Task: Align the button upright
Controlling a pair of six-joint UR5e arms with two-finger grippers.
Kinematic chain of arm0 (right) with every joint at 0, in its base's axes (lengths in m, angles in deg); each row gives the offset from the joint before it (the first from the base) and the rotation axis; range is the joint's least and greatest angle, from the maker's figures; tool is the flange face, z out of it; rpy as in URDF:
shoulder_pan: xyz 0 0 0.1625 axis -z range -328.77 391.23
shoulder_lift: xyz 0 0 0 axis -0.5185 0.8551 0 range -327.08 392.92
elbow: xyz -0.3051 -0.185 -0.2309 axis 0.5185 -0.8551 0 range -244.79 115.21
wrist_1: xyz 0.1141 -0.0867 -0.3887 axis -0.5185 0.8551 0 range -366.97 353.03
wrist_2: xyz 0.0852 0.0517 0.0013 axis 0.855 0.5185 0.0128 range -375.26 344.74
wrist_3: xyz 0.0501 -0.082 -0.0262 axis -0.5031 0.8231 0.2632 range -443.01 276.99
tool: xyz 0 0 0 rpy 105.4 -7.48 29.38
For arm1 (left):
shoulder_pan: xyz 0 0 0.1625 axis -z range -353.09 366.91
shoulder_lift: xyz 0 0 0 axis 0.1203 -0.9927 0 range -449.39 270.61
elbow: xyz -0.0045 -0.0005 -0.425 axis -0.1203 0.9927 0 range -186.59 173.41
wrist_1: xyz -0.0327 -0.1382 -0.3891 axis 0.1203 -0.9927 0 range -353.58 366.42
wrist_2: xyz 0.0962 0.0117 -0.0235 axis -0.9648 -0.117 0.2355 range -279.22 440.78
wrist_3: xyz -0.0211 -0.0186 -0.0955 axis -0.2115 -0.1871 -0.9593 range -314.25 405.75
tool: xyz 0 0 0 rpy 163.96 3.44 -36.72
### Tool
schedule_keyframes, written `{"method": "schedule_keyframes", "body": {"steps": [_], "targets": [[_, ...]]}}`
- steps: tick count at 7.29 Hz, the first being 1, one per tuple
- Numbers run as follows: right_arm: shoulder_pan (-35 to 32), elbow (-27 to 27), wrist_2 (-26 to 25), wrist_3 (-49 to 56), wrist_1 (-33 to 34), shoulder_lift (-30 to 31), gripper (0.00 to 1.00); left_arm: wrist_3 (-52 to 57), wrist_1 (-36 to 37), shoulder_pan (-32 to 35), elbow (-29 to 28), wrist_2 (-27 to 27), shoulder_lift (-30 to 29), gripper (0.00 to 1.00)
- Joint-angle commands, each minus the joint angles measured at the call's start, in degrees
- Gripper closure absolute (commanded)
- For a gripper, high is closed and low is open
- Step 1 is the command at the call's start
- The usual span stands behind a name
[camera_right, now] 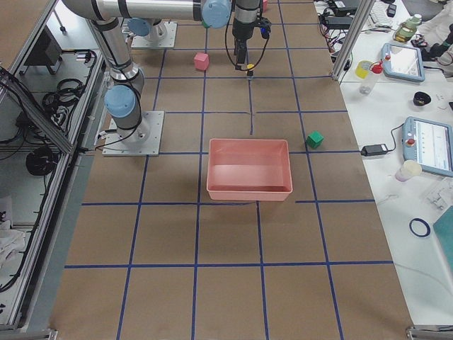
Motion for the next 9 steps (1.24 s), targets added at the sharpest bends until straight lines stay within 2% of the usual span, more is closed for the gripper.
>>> {"method": "schedule_keyframes", "body": {"steps": [1, 2, 3, 4, 5, 8, 9], "targets": [[0.0, 0.0, 0.0, -0.1, 0.0, 0.0, 0.00, 25.2, -7.1, 0.2, -0.8, -10.4, 5.6, 0.00], [0.0, 0.0, 0.1, -0.1, 0.0, 0.0, 0.00, 40.5, -8.1, 0.0, -0.6, -19.6, 6.8, 0.00], [0.1, 0.0, 0.0, -0.1, 0.0, 0.0, 0.00, 50.7, -8.7, 0.0, -0.7, -27.9, 7.6, 0.00], [0.0, 0.0, 0.0, -0.1, 0.0, 0.0, 0.00, 56.9, -8.1, -0.2, -0.8, -33.9, 8.7, 0.00], [0.1, 0.0, 0.0, -0.1, 0.0, 0.0, 0.00, 57.9, -8.1, -0.3, -0.9, -37.3, 9.0, 0.00], [0.1, 0.0, 0.1, 0.0, 0.0, 0.1, 0.00, 58.1, -7.6, -1.7, -0.7, -37.2, 7.9, 0.00], [0.1, 0.0, 0.2, 0.0, 0.0, 0.1, 0.00, 58.2, -7.6, -2.1, -1.5, -34.2, 7.6, 0.00]]}}
